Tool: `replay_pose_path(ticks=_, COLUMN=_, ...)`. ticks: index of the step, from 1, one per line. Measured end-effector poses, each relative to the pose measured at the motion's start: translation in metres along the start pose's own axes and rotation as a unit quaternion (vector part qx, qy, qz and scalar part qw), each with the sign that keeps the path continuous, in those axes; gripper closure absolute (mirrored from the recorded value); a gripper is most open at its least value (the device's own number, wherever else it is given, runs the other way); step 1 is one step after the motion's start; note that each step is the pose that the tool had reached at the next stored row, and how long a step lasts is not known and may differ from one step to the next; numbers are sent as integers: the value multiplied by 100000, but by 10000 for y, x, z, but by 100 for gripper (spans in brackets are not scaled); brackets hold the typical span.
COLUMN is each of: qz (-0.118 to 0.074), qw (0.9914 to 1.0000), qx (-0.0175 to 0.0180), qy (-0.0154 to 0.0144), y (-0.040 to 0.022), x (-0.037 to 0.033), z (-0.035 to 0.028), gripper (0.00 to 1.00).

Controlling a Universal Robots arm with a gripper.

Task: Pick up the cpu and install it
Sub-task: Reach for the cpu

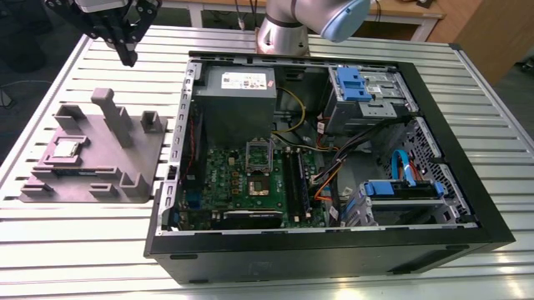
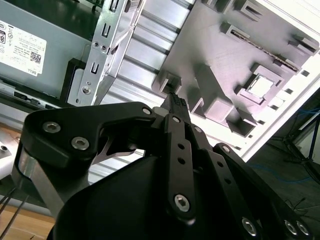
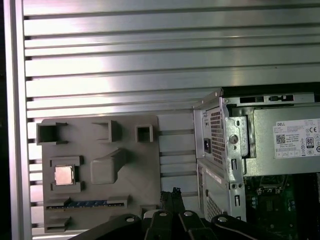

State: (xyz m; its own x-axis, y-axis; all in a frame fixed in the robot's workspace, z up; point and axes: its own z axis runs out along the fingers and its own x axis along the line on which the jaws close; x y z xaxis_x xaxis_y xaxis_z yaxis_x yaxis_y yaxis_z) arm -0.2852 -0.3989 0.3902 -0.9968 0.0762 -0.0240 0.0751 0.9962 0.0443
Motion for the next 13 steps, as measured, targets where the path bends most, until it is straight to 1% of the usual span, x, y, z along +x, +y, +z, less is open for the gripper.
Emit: replay_pose_path(ticks=13, qz=1, qw=100000, qx=-2, qy=1, y=-3, x=38, z=0, gripper=89)
